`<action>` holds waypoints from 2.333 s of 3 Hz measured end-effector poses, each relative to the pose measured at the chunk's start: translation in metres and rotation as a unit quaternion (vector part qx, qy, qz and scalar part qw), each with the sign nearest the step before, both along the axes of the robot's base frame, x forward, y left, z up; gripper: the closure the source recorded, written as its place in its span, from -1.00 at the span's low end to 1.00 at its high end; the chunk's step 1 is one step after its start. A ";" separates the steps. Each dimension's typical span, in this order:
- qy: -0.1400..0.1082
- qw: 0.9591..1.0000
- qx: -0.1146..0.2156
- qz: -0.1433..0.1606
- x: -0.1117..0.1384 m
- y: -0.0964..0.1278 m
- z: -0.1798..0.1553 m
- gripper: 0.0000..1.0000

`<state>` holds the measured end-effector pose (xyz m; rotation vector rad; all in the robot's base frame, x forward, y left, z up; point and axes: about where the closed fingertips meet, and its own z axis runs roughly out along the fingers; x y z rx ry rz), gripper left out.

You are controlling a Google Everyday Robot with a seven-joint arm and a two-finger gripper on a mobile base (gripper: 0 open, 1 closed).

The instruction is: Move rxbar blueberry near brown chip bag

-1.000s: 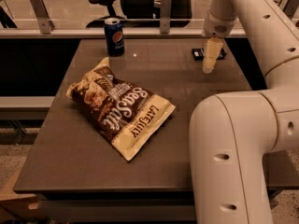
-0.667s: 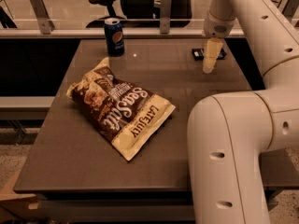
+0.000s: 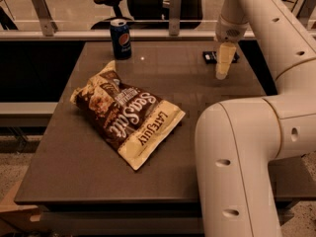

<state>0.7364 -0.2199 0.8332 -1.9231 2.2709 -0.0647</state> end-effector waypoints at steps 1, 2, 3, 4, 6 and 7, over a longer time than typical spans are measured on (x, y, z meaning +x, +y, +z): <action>0.019 1.000 -0.003 0.003 -0.002 -0.001 -0.016 -1.00; 0.019 1.000 -0.003 0.003 -0.002 -0.001 -0.017 -1.00; 0.001 1.000 -0.001 0.002 0.010 0.001 -0.019 -0.63; -0.010 1.000 0.001 0.002 0.017 0.003 -0.022 -0.19; -0.011 1.000 0.001 0.002 0.017 0.003 -0.009 0.74; -0.011 1.000 0.001 0.002 0.015 0.004 -0.008 1.00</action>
Offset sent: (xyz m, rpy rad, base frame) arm -0.0279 -0.0136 -0.0077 -0.0276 0.2093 0.0162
